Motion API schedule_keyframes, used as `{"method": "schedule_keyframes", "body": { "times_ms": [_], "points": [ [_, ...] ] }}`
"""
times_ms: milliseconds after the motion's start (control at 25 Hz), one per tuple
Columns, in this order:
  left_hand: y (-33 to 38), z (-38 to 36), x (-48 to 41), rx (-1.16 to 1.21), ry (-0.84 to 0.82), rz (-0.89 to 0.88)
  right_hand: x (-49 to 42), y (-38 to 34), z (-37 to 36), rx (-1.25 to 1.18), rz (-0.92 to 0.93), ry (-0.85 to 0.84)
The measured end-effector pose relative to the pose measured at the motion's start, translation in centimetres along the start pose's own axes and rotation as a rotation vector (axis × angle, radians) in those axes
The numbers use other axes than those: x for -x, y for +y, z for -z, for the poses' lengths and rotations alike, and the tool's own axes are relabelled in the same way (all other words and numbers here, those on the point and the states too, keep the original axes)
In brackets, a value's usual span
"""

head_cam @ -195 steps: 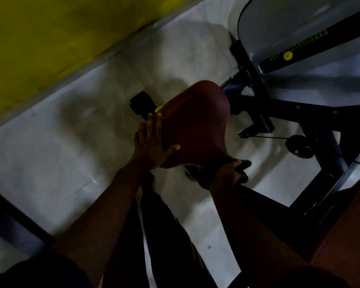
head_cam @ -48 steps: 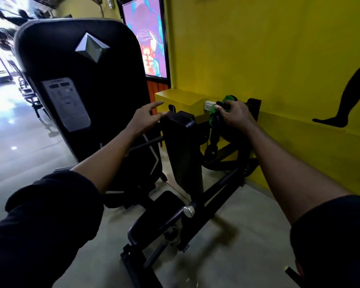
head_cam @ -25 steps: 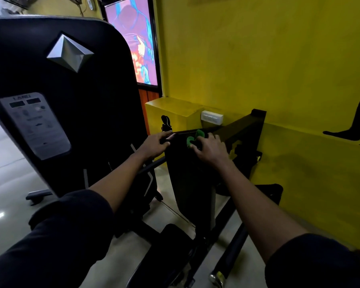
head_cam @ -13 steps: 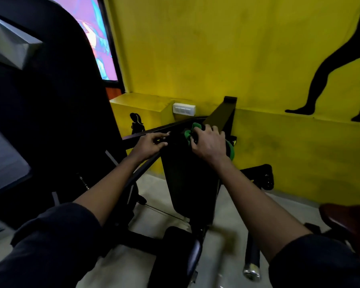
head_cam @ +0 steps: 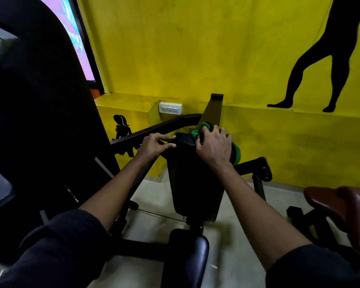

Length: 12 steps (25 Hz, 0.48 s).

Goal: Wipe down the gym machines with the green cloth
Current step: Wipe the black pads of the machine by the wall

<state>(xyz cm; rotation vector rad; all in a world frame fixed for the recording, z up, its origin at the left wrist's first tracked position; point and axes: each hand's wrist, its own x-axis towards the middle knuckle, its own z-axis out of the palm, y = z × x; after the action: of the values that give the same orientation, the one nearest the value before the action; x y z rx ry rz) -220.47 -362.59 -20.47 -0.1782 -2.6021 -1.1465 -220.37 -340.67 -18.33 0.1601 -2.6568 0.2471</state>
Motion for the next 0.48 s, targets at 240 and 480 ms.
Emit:
{"method": "schedule_keyframes", "body": {
  "times_ms": [240, 480],
  "points": [
    [-1.4, -0.7, -0.2, 0.067, 0.007, -0.025, 0.5, 0.6, -1.0, 0.004, 0.102, 0.048],
    [-2.8, 0.2, -1.2, 0.168, -0.086, -0.077, 0.5, -0.4, -1.4, -0.042, -0.180, 0.033]
  ]
}}
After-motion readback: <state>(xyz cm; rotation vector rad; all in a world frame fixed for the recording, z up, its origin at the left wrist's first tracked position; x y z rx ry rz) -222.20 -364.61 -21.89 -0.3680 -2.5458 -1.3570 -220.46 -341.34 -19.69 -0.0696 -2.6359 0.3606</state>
